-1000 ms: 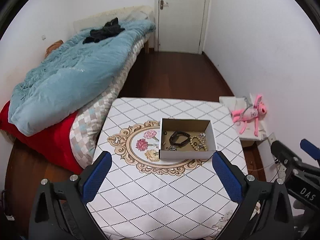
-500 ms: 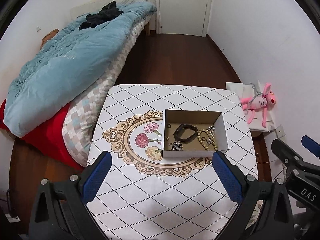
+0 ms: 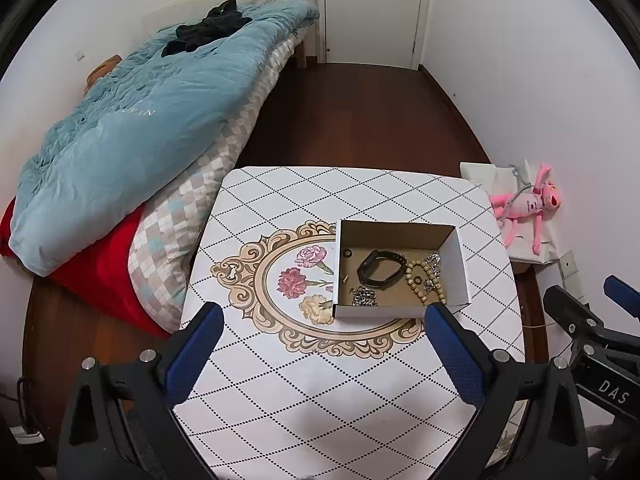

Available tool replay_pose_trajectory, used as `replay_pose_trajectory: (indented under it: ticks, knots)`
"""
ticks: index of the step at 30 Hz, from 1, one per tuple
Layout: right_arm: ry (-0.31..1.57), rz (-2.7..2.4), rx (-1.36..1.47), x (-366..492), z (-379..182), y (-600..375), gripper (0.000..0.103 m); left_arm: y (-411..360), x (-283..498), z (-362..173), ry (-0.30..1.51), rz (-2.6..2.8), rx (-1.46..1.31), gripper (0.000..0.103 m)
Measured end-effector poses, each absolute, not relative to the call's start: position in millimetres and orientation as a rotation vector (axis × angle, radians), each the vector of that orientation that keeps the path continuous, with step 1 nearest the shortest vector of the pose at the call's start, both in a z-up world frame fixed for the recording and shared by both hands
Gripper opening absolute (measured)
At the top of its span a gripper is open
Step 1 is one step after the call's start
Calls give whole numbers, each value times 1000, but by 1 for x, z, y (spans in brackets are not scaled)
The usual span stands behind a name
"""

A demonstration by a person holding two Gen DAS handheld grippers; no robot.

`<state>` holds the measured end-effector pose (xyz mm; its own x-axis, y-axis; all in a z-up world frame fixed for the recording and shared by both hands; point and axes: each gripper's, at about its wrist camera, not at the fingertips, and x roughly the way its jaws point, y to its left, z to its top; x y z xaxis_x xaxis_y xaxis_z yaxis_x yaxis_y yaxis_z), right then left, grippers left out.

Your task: Organize jewelry

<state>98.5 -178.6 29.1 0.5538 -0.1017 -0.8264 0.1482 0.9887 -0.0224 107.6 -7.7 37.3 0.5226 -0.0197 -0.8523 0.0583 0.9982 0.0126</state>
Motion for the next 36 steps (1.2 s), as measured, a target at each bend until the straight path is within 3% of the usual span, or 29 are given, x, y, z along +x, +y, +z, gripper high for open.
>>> replay_pose_trajectory:
  ticks: [36]
  knots:
    - [1005,-132,32,99,28,-177,103,-9,105,40,1017,-39,48,103]
